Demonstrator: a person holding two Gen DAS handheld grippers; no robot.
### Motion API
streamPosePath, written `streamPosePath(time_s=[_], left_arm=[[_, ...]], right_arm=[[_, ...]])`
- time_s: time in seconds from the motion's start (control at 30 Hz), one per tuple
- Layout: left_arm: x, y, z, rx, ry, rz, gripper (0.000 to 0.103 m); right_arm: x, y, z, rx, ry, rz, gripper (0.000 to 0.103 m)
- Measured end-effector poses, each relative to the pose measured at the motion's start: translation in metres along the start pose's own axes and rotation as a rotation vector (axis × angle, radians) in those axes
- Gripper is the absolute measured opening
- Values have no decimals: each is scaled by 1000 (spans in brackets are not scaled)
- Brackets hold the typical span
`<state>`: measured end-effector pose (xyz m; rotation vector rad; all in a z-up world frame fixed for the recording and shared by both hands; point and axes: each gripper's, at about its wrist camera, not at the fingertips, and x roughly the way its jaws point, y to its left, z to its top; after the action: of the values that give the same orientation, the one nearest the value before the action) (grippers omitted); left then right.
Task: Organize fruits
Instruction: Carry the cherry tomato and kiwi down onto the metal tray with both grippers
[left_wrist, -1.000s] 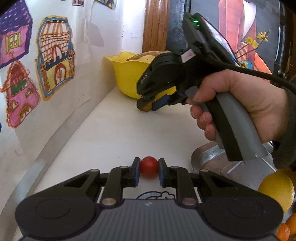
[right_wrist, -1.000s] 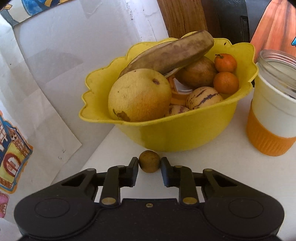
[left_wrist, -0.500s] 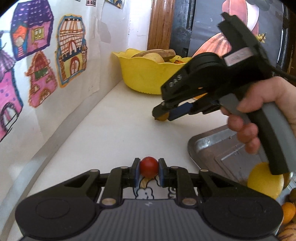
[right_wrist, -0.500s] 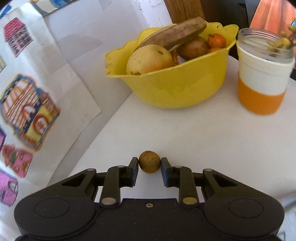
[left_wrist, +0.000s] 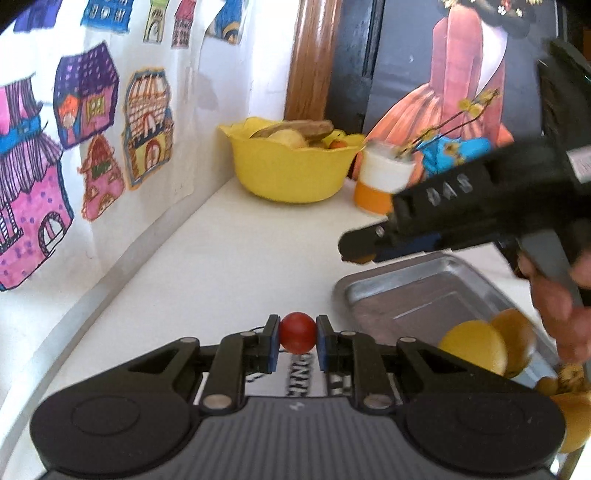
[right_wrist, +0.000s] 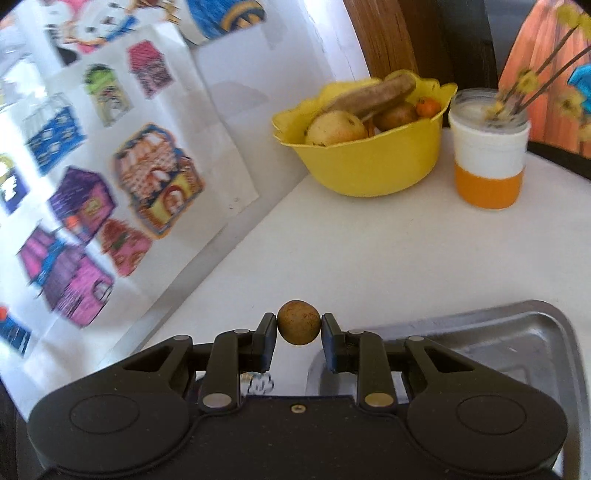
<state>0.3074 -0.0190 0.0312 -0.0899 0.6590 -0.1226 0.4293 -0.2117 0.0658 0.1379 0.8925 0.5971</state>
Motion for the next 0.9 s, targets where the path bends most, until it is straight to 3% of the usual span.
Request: streamPosePath(time_s=[0.4, 0.9], left_arm=[[-6, -68, 5, 30, -25, -79, 22], [-27, -129, -5, 111, -36, -144, 22]], right_arm=[[-86, -40, -41, 10, -94, -63, 28], [-146, -68, -100, -10, -146, -87, 28]])
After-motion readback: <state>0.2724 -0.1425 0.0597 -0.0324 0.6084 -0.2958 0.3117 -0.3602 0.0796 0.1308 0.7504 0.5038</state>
